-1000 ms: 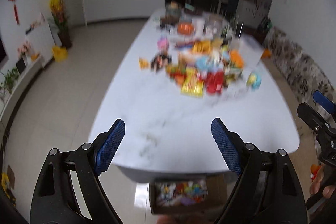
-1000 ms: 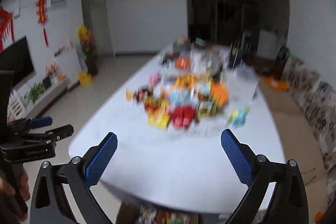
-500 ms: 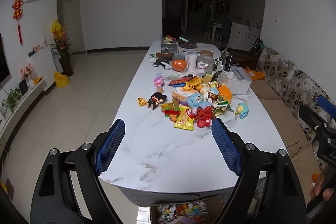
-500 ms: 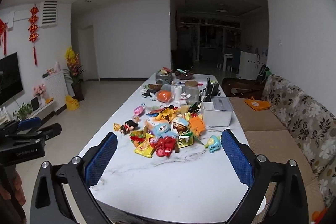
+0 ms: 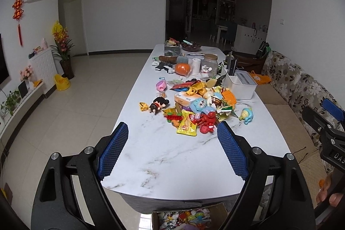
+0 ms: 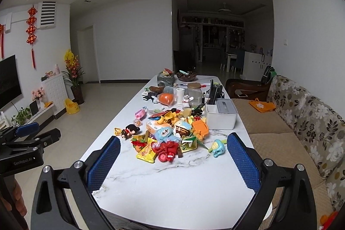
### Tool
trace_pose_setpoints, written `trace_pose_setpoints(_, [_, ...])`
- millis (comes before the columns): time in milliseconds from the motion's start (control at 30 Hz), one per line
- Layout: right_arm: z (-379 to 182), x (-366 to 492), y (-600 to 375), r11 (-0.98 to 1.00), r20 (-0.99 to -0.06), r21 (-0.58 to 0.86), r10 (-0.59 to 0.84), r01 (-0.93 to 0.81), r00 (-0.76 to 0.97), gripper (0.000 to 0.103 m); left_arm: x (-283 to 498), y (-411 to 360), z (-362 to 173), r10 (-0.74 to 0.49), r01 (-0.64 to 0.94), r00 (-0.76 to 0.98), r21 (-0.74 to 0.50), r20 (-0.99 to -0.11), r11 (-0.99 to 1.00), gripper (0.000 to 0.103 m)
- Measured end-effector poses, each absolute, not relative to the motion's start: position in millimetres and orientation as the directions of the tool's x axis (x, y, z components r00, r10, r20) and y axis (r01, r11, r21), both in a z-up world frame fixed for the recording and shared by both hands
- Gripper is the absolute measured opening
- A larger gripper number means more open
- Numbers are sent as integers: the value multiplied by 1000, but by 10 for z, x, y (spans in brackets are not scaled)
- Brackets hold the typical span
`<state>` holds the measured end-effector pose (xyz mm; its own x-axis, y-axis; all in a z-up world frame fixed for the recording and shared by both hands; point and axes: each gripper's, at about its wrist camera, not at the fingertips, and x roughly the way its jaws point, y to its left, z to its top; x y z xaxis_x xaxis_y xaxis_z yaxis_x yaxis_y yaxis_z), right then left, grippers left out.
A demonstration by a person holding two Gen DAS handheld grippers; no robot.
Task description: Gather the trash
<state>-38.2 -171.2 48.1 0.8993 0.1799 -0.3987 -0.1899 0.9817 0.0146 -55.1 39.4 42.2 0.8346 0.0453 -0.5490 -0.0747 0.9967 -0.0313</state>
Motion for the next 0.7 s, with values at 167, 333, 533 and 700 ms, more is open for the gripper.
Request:
trace_pose_setpoints(167, [461,-348,-1696,981,-408,15,183,-194,895,98,-547,378,416,48,-79,831,-31,-555,996,83])
trace_pose_setpoints(333, [432,-311,-1696,980,-422,16,185,-196,888,98,-525,362,409,50,-82,823,-31,-565,996,83])
trace_pose_setpoints(533, [412,-275,-1712,980,-423,13,185,-198,887,98,-523,359,412,53,-82,823,-26,-566,996,83])
trace_pose_setpoints(700, [384,-264,-1729,980,-434,19,188,-200,881,98,-514,342,403,56,-81,820,-18,-570,997,83])
